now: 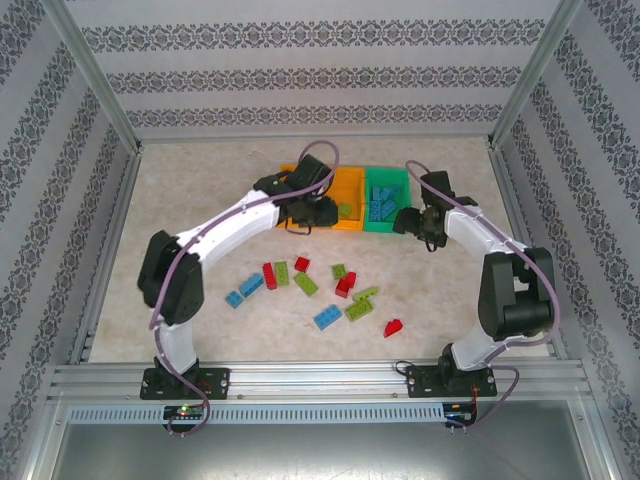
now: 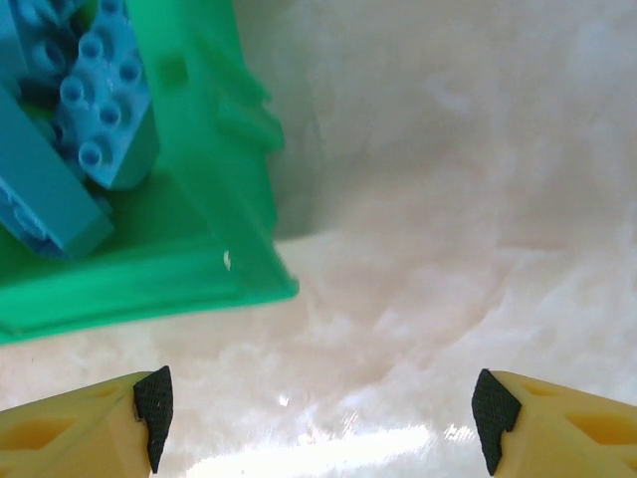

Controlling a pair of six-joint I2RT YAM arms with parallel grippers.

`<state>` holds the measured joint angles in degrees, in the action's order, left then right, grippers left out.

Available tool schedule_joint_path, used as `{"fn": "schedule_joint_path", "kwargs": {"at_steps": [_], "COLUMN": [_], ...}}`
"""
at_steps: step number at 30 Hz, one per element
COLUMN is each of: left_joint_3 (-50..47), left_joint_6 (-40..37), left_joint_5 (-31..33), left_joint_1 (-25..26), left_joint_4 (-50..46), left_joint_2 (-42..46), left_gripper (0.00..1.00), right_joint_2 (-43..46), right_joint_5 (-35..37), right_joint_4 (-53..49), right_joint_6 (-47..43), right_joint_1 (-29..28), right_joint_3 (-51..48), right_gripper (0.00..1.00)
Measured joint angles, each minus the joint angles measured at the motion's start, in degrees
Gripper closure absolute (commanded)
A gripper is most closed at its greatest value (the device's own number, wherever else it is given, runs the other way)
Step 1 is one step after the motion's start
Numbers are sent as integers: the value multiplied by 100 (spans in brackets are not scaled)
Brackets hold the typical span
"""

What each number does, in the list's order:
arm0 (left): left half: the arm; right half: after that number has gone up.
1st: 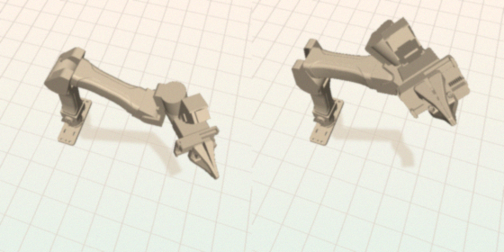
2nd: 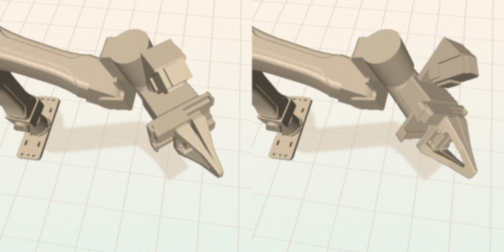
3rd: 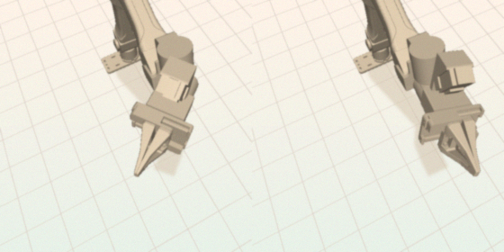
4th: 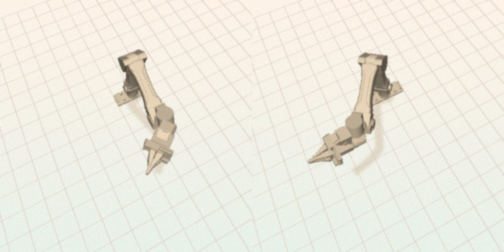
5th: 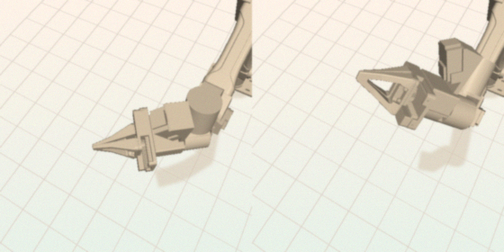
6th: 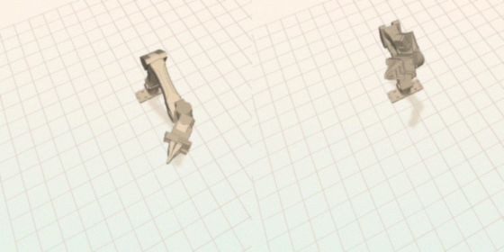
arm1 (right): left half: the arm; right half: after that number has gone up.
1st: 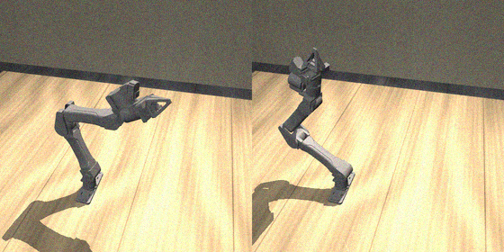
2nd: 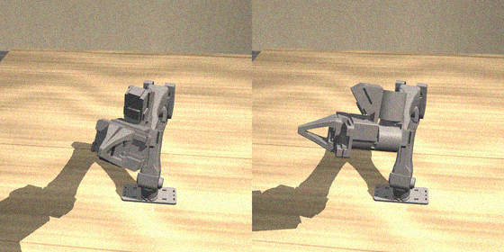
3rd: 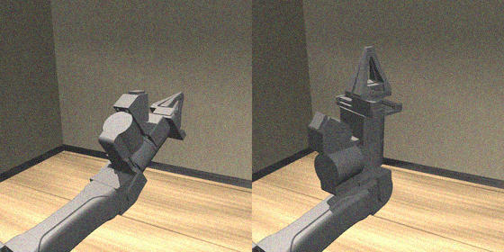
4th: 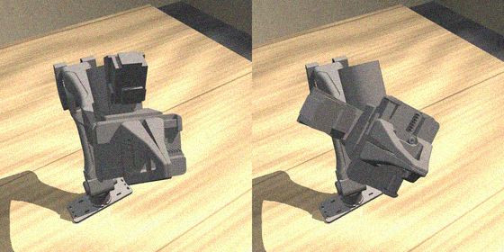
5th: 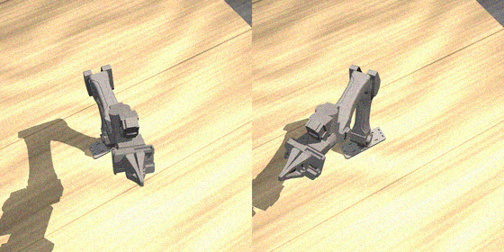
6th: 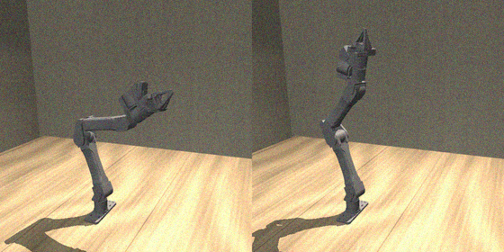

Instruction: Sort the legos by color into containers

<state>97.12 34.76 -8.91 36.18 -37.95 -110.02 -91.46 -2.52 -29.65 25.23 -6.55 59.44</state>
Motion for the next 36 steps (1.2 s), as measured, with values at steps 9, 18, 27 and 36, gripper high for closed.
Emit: {"fn": "schedule_joint_path", "kwargs": {"at_steps": [9, 18, 27, 36], "left_joint_3": [3119, 3285, 2693, 2210], "left_joint_6": [-525, -470, -455, -474], "left_joint_5": [-570, -1043, -1285, -1394], "left_joint_1": [-452, -629, -619, -535], "left_joint_4": [-282, -299, 101, 636], "left_joint_2": [-2385, -2935, -2697, -2238], "left_gripper": [65, 36, 6, 0], "right_joint_2": [691, 1276, 1897, 3604], "right_joint_5": [-275, -444, -361, -1038], "right_joint_4": [114, -13, -1390, -2181], "right_joint_6": [-20, -107, 1005, 3331], "right_joint_1": [-496, -866, -1207, -1869], "right_joint_3": [-835, -1427, -1587, -2632], "right_gripper": [18, 19, 22, 24]}}
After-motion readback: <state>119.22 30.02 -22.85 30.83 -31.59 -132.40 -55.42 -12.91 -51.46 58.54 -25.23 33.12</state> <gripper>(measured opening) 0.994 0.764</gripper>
